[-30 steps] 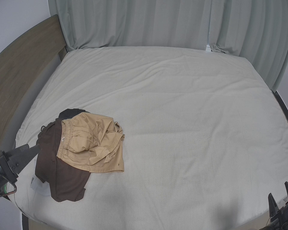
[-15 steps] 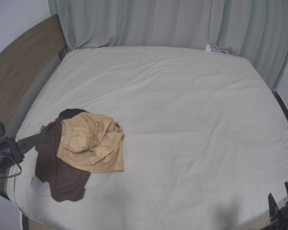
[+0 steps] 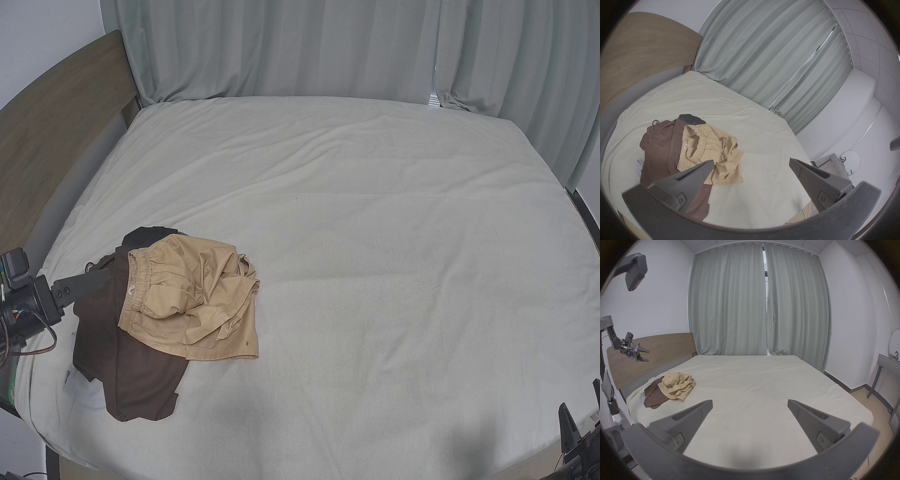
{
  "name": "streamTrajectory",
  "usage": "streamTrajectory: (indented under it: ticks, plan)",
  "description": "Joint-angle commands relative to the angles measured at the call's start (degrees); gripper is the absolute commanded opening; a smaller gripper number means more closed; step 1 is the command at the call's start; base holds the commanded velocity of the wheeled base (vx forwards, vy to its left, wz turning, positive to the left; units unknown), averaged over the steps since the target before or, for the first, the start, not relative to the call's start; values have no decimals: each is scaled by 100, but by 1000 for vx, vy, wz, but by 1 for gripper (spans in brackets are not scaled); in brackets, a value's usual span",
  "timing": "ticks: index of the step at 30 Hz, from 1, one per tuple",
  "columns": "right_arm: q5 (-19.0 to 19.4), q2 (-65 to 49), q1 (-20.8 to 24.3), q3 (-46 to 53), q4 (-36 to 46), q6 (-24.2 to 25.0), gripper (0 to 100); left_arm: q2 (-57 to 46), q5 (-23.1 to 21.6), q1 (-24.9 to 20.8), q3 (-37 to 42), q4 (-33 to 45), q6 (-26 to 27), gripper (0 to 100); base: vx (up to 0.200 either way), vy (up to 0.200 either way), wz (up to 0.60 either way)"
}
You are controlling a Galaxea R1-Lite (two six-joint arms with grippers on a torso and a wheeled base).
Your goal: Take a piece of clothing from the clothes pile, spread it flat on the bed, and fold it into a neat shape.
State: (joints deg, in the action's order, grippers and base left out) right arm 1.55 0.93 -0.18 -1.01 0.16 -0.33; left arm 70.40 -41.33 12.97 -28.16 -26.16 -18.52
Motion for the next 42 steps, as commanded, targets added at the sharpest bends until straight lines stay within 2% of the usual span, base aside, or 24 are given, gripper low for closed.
streamTrajectory:
  ticks: [1,8,22,27,42]
  plan:
    - [3,-93,1,92,-7,-2,100,606,-130,215,-23,-249,6,100,0,0,0]
    - [3,-93,1,92,-7,-2,100,1160,-394,364,-58,-662,-3,100,0,0,0]
    - [3,-93,9,101,-7,7,100,2584,-394,346,-366,-1647,15,100,0,0,0]
    - [3,-93,1,92,-7,-2,100,3067,-359,311,-541,-1893,217,100,0,0,0]
    - [3,-93,1,101,-7,7,100,3929,-209,136,-1157,-1989,393,100,0,0,0]
